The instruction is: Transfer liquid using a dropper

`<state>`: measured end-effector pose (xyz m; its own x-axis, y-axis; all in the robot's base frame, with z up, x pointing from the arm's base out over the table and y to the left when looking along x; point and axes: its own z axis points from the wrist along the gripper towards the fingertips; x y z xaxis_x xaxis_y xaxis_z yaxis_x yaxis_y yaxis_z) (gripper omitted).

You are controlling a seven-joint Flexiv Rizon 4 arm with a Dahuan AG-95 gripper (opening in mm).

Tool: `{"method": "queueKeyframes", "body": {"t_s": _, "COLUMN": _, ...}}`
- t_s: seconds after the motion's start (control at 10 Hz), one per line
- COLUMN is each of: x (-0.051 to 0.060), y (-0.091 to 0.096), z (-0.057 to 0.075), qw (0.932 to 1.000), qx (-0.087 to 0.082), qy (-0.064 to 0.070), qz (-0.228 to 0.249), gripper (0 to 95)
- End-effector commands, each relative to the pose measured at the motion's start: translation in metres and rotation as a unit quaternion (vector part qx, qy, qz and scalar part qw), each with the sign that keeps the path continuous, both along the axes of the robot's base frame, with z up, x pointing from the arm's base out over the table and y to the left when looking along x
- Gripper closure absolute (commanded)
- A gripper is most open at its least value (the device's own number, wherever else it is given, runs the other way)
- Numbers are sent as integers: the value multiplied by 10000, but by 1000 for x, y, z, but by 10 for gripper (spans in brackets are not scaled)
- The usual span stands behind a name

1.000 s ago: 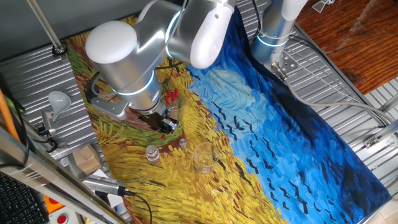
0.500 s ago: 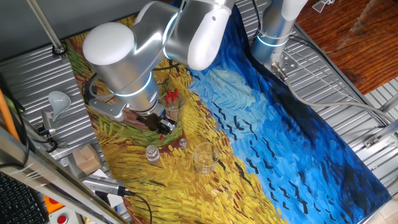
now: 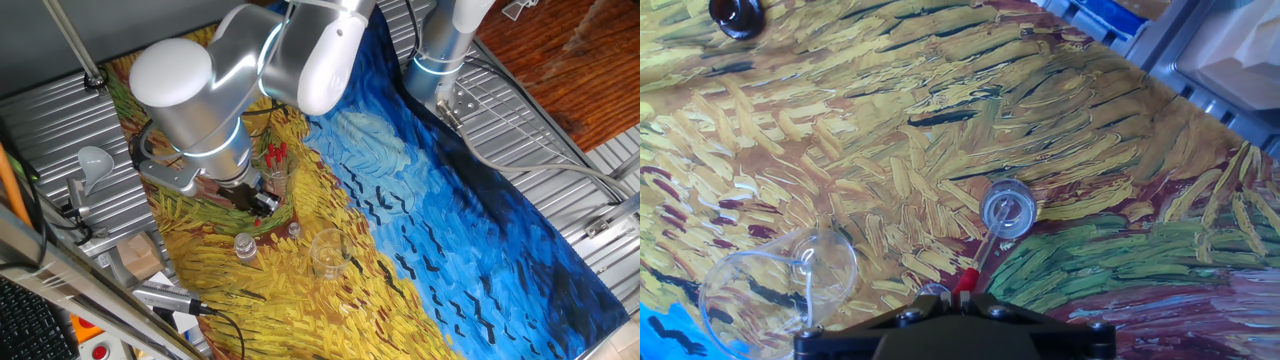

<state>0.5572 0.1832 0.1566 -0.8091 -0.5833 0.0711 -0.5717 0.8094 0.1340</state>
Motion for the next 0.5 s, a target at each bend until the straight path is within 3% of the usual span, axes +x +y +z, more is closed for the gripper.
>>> {"method": "queueKeyframes", "body": {"t_s": 0.1, "x": 2, "y": 0, "z": -1, "qw": 10000, "qx": -9, "qy": 6, "qz": 15, "gripper": 950}}
{"method": "queueKeyframes", "body": {"t_s": 0.5, "x": 7, "y": -1, "z": -4, "qw": 10000, "qx": 2, "qy": -11, "qz": 27, "gripper": 950}}
